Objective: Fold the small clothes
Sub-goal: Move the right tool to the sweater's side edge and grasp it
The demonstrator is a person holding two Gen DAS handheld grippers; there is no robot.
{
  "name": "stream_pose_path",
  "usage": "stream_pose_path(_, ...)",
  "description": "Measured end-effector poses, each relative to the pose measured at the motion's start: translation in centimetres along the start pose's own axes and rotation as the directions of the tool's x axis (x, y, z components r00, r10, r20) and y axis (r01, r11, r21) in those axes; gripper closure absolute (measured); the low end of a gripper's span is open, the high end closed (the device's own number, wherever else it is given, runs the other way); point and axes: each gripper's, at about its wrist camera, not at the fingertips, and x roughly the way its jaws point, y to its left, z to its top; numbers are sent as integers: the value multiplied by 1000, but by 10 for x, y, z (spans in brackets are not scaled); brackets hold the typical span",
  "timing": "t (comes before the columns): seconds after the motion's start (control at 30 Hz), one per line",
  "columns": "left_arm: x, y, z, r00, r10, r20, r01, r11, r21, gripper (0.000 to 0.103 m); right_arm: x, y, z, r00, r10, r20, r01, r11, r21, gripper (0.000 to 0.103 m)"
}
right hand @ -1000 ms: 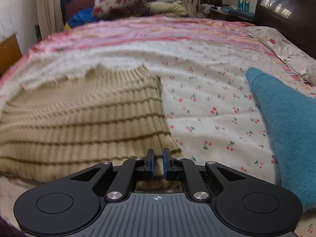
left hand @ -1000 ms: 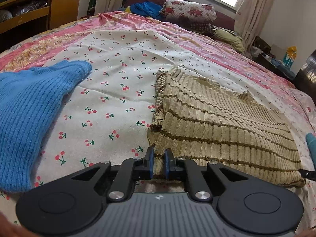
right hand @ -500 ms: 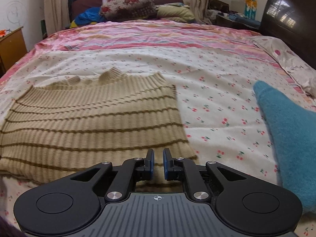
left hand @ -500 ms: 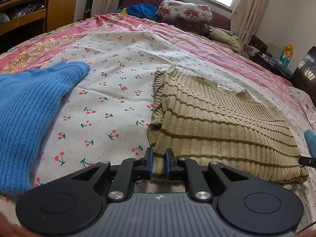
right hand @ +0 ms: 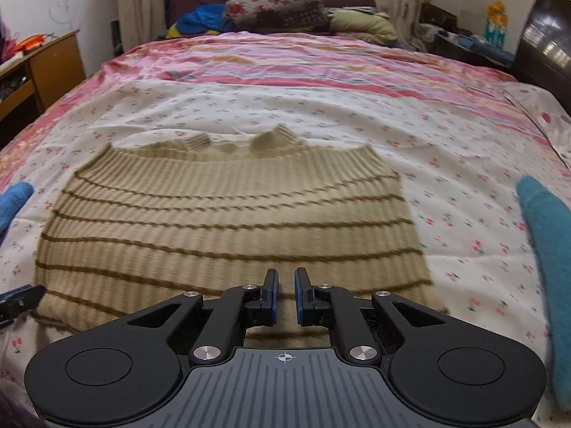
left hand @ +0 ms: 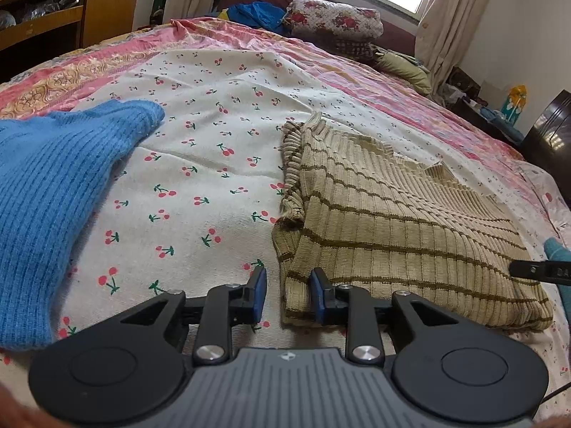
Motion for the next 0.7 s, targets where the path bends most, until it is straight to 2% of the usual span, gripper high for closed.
stream_pose_path(0.5, -1, 10, 2, 999, -42, -8, 42, 998, -36, 68, 18, 67, 28, 995, 97, -11, -97, 990, -103, 92)
stream_pose_path(0.63, -2, 11, 2, 999, -46, -3, 46, 998, -43, 68, 24, 89, 46, 986, 167, -15, -167, 980, -111, 91)
stream_pose_path(0.7, -2, 11, 1, 999, -44, -1, 44, 998, -39, 68, 28, 104, 54, 979, 203, -18, -204, 971, -123, 87)
